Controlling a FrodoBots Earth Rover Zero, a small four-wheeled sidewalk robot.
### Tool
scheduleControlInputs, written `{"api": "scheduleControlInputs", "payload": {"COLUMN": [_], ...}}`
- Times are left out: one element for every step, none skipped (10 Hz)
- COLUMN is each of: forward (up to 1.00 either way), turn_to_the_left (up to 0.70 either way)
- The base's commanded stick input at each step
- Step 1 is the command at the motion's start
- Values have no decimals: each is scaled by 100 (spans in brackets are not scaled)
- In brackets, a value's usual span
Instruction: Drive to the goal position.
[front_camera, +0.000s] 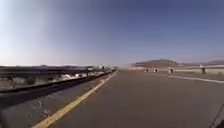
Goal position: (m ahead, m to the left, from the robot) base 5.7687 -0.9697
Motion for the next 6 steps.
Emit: {"api": "scheduleControlInputs", "payload": {"forward": [85,85,85,85,85,85], "turn_to_the_left": [0,0,0,0,0,0]}}
